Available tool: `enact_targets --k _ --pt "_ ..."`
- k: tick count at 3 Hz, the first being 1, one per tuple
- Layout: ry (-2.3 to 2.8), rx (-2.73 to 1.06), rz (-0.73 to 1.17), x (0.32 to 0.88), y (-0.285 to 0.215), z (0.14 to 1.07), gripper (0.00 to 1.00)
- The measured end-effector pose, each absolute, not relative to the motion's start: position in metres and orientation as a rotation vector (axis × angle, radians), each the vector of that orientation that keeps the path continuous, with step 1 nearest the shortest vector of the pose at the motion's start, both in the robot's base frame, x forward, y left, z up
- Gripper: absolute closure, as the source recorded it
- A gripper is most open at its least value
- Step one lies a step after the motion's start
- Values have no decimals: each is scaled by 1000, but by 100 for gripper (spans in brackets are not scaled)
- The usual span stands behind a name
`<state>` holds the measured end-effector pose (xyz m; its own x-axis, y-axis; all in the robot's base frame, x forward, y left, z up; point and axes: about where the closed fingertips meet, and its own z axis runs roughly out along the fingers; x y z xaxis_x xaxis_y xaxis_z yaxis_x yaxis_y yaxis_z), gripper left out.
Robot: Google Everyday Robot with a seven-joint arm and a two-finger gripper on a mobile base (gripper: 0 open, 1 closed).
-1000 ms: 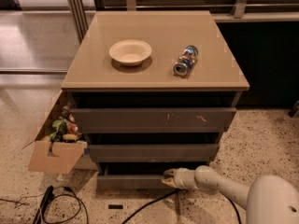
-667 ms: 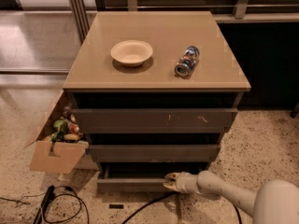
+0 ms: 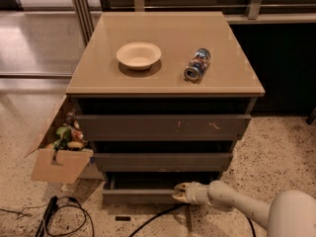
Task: Open bottom drawer
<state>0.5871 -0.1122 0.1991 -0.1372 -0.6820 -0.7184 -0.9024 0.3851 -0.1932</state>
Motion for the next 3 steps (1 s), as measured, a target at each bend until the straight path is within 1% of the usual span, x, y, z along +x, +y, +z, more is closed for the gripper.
enact_targets --k 1,2,3 --pt "1889 -1366 370 587 -112 199 29" --pt "1889 -1367 371 587 -112 198 1" --pt "1884 -1371 386 590 -110 189 0"
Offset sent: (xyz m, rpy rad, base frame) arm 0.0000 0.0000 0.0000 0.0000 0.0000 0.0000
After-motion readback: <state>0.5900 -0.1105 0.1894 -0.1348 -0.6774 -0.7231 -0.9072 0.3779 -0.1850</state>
